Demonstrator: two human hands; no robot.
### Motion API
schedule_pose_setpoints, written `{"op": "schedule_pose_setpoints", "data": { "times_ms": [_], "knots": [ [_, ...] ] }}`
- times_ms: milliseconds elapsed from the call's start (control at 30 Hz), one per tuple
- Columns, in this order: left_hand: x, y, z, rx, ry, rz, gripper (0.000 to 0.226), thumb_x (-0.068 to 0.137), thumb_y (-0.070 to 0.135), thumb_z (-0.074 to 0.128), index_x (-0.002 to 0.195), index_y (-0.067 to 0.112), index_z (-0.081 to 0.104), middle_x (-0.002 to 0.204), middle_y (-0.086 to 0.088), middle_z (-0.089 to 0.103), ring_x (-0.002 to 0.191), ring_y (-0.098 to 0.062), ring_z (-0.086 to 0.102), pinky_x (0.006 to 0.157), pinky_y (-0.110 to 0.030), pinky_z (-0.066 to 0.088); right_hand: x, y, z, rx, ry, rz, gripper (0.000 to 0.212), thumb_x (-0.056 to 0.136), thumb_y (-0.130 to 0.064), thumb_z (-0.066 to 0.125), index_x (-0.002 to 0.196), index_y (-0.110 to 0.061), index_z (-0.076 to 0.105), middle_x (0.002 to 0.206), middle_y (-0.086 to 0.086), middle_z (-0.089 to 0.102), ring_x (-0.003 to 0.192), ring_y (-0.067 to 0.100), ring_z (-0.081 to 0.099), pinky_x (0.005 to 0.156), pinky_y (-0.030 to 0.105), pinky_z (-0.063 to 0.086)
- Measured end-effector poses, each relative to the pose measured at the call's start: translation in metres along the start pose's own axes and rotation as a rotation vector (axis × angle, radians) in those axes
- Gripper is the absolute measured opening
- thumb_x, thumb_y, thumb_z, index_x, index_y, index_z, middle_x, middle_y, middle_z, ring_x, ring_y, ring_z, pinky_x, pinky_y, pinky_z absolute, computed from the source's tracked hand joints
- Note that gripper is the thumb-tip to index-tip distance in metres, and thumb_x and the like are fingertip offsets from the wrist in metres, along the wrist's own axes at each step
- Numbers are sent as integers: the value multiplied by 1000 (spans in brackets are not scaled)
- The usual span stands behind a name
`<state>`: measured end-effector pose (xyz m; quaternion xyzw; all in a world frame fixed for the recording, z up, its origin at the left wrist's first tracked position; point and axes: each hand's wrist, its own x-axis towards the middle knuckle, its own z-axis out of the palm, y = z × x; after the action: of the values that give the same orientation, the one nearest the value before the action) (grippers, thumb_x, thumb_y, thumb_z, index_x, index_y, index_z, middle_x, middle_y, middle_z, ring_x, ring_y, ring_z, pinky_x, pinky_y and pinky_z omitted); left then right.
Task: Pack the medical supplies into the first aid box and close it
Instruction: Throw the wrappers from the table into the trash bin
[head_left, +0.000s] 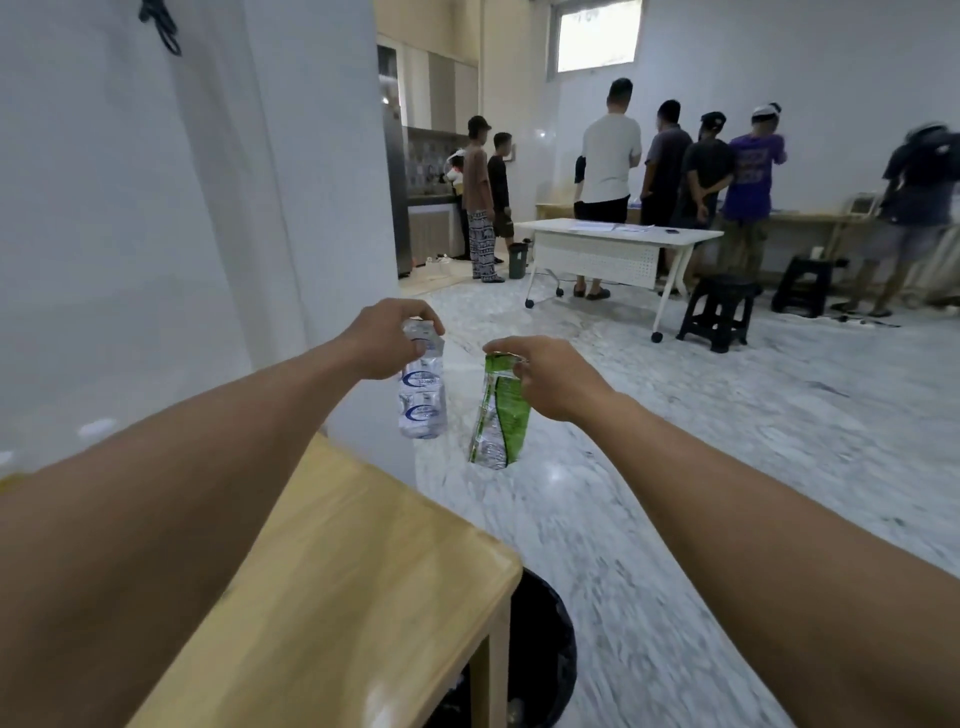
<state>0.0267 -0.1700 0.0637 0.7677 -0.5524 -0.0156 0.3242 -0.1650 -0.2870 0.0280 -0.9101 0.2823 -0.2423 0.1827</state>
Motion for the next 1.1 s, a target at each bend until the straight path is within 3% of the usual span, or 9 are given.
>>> {"op": "schedule_pose_setpoints", "data": {
  "times_ms": [133, 233, 333, 467, 600, 733, 900, 1100],
  "knots": [
    [26, -10, 43, 89, -80, 69, 20, 89, 7, 62, 100, 23, 63, 101, -3, 59, 86, -24, 55, 62, -29, 41, 8, 36, 21, -40, -20, 64, 63, 91, 7, 44, 136, -34, 58, 141, 6, 57, 120, 25, 58, 78, 29, 48],
    [43, -26, 75, 116, -145, 77, 17, 90, 7, 57, 99, 21, 62, 96, -4, 60, 75, -17, 54, 56, -22, 42, 9, 62, 41, -79, -62, 90, 68, 89, 8, 43, 138, -37, 55, 141, 7, 57, 117, 27, 60, 81, 40, 55],
    [56, -41, 108, 180, -247, 86, 15, 89, 8, 58, 98, 20, 61, 95, -5, 63, 73, -20, 53, 54, -23, 40, 9, 87, 65, -112, -106, 132, 70, 88, 9, 42, 139, -37, 55, 140, 9, 57, 110, 28, 62, 71, 37, 53],
    [69, -57, 149, 197, -404, 106, 16, 88, 6, 60, 96, 20, 59, 99, -7, 64, 81, -23, 55, 63, -27, 40, 6, 120, 100, -114, -184, 195, 74, 85, 11, 41, 141, -36, 53, 143, 8, 56, 114, 29, 60, 77, 41, 55],
    [80, -67, 188, 240, -533, 137, 12, 92, 10, 57, 91, 22, 54, 83, 1, 59, 78, -24, 53, 67, -33, 45, 1, 152, 139, -86, -260, 283, 72, 88, 9, 38, 141, -37, 53, 145, 9, 54, 95, 27, 62, 60, 29, 43],
    [84, -70, 226, 292, -671, 165, 10, 91, 11, 56, 91, 21, 52, 74, 8, 52, 76, -21, 49, 69, -33, 43, -8, 178, 174, -48, -334, 353, 70, 89, 7, 38, 143, -37, 52, 147, 8, 52, 100, 29, 61, 69, 29, 41],
    [74, -84, 269, 393, -907, 163, 15, 91, 7, 53, 95, 20, 52, 93, 0, 56, 87, -23, 52, 72, -32, 42, -26, 201, 212, -3, -360, 424, 70, 88, 6, 39, 143, -37, 52, 148, 8, 51, 121, 30, 57, 82, 34, 50],
    [67, -97, 283, 485, -1047, 13, 38, 82, 9, 73, 110, 20, 51, 112, -3, 60, 99, -23, 54, 82, -35, 46, -45, 215, 247, 64, -419, 520, 61, 93, -5, 45, 147, -34, 45, 141, 6, 57, 120, 27, 58, 91, 36, 51]
  ]
}}
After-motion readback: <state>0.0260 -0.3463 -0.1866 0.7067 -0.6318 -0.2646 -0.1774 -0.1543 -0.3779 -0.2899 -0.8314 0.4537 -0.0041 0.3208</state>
